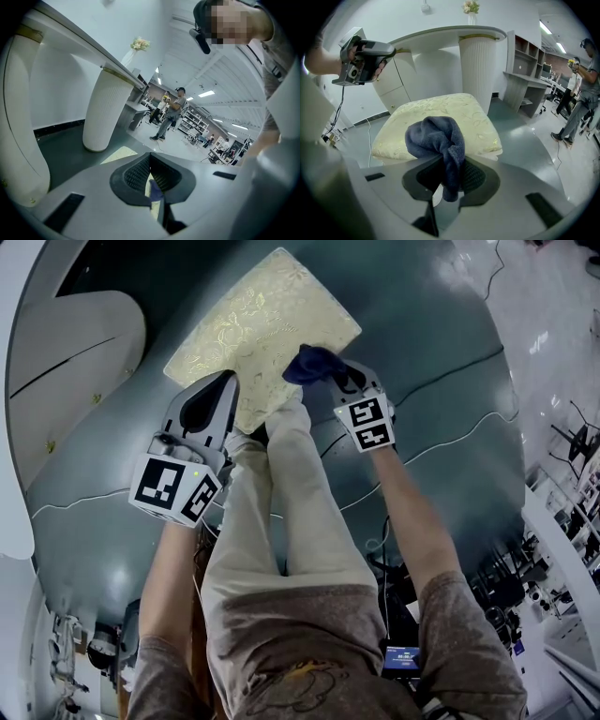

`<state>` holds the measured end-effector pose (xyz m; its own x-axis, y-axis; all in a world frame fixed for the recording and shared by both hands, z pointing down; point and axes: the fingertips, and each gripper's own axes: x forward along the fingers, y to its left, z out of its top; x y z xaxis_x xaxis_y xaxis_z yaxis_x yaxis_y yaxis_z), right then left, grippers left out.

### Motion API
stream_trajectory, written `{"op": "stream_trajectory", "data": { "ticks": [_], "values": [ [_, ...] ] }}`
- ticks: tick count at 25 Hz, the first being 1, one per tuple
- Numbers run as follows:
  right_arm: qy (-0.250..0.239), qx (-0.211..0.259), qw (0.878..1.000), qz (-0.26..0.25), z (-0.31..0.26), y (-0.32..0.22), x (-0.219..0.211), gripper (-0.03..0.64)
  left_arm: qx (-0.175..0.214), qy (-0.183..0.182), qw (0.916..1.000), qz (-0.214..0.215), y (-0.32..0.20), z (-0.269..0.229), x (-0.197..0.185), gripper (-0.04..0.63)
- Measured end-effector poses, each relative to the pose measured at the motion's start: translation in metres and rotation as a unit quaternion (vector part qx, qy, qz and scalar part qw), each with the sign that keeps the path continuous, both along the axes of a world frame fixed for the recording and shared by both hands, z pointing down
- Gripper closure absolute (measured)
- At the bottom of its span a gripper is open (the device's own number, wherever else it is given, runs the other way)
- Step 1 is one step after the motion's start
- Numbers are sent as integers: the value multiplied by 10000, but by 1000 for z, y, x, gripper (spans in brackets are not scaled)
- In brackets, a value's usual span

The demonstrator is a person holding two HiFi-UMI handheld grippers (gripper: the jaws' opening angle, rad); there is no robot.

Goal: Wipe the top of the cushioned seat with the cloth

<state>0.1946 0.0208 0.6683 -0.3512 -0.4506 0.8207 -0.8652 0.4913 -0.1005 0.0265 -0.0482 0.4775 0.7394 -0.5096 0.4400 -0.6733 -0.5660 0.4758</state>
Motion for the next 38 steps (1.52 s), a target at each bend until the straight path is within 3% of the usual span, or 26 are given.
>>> {"op": "stream_trajectory", "data": {
  "ticks": [16, 22, 30, 34, 38],
  "values": [
    [491, 197, 9976, 455, 2, -64, 90, 523, -10, -34, 10000, 24, -16, 0, 28, 580],
    [640, 424, 9951, 627, -22, -89, 119, 525, 176, -91, 9998, -2, -25, -19, 29, 580],
    [127, 911, 9914, 928, -134, -111, 121, 525, 666, -35, 9978, -1, -44, -100, 40, 580],
    [-369, 1481, 9843, 883, -222, -126, 90, 525, 867, 84, 9962, -94, -45, -160, 34, 580],
    [-833, 1815, 9783, 554, -306, -109, 56, 525, 897, 50, 9959, 138, -16, -217, 38, 580]
  ]
}}
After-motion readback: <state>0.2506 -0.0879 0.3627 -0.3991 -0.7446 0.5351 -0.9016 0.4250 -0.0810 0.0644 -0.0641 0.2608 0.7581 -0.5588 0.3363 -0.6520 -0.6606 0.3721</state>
